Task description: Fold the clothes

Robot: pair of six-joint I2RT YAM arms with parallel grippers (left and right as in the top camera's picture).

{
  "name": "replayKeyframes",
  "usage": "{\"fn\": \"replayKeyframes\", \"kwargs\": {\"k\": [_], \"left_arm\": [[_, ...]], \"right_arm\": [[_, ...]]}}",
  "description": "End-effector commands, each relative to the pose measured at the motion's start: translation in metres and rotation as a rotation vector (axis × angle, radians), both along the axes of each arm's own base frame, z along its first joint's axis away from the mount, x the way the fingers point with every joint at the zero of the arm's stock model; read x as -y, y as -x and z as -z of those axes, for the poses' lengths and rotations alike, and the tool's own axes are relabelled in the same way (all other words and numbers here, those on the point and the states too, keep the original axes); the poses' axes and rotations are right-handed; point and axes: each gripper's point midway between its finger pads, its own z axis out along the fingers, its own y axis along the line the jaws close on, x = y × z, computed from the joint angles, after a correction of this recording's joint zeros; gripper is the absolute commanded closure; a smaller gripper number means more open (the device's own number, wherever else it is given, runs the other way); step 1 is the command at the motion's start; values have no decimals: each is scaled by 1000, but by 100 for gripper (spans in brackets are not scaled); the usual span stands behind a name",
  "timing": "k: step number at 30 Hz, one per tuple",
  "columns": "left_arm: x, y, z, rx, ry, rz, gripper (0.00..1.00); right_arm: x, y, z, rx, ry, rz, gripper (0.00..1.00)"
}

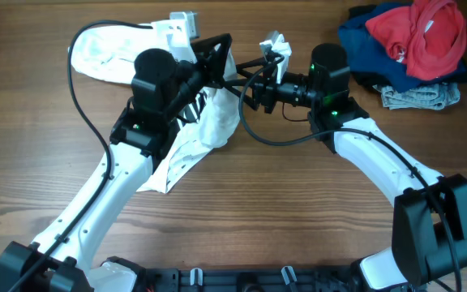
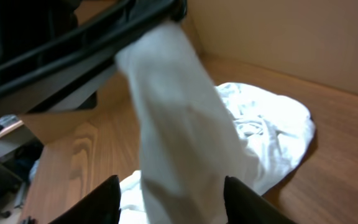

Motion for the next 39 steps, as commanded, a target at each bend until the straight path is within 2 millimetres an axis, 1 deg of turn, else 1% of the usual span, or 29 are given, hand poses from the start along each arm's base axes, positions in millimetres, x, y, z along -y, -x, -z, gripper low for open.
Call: {"fn": "replayKeyframes", "kwargs": {"k": [1, 3, 6, 7, 8, 10, 12, 13, 14, 17, 18, 20, 22, 24, 26, 27, 28, 30, 31, 33, 35, 36, 37, 39], "left_arm": [[14, 13, -13, 13, 12, 57, 96], [19, 17, -6, -14, 0, 68, 96], [15, 16, 2, -40, -19, 58, 96], [11, 14, 3, -42, -20, 50, 96], [6, 11, 4, -47, -21, 37, 96], [-11, 3, 6, -58, -24, -3, 96], [-31, -5, 10, -62, -47, -44, 96], [-48, -10, 16, -58, -99, -73, 94], [-60, -14, 21, -54, -142, -91, 92], [-94, -23, 34, -50, -262, -171, 91], [-107, -26, 39, -46, -315, -205, 91], [-123, -30, 46, -34, -414, -253, 90], [-130, -35, 56, -32, -490, -278, 89], [-133, -40, 69, -46, -536, -281, 86], [-140, -47, 83, -74, -568, -311, 80], [-145, -51, 92, -90, -591, -339, 76], [-150, -56, 100, -98, -612, -353, 72], [-157, -65, 120, -128, -623, -360, 63], [-162, -69, 131, -155, -628, -365, 59], [-173, -73, 148, -198, -638, -376, 50], [-188, -75, 160, -232, -640, -401, 39], [-199, -76, 161, -241, -638, -420, 35], [-208, -76, 161, -245, -637, -439, 32], [-232, -79, 156, -240, -627, -494, 30]], "right_arm": [[1, -7, -6, 19, -9, 44, 57], [1, -8, -10, 13, -26, 49, 67], [5, -11, -9, -5, -29, 64, 92], [9, -14, -8, -21, -33, 79, 96], [14, -17, -8, -23, -34, 89, 96], [31, -24, -7, -52, -32, 131, 96], [55, -32, -5, -81, -21, 186, 96], [79, -38, -3, -100, -4, 238, 96], [97, -42, -1, -113, 10, 276, 96], [141, -47, 4, -139, 59, 376, 95], [158, -48, 10, -160, 92, 423, 95], [176, -48, 23, -194, 149, 472, 96], [189, -48, 40, -244, 212, 536, 96], [193, -44, 51, -282, 249, 558, 96], [192, -40, 57, -310, 259, 555, 95], [192, -39, 58, -321, 261, 552, 88], [191, -38, 59, -326, 264, 549, 70], [183, -35, 61, -335, 270, 531, 41], [177, -33, 62, -328, 278, 512, 38], [159, -29, 65, -309, 313, 474, 32], [140, -27, 74, -287, 385, 486, 26], [134, -28, 78, -276, 421, 498, 24], [128, -27, 83, -266, 456, 510, 22], [115, -26, 94, -254, 514, 526, 20]]}}
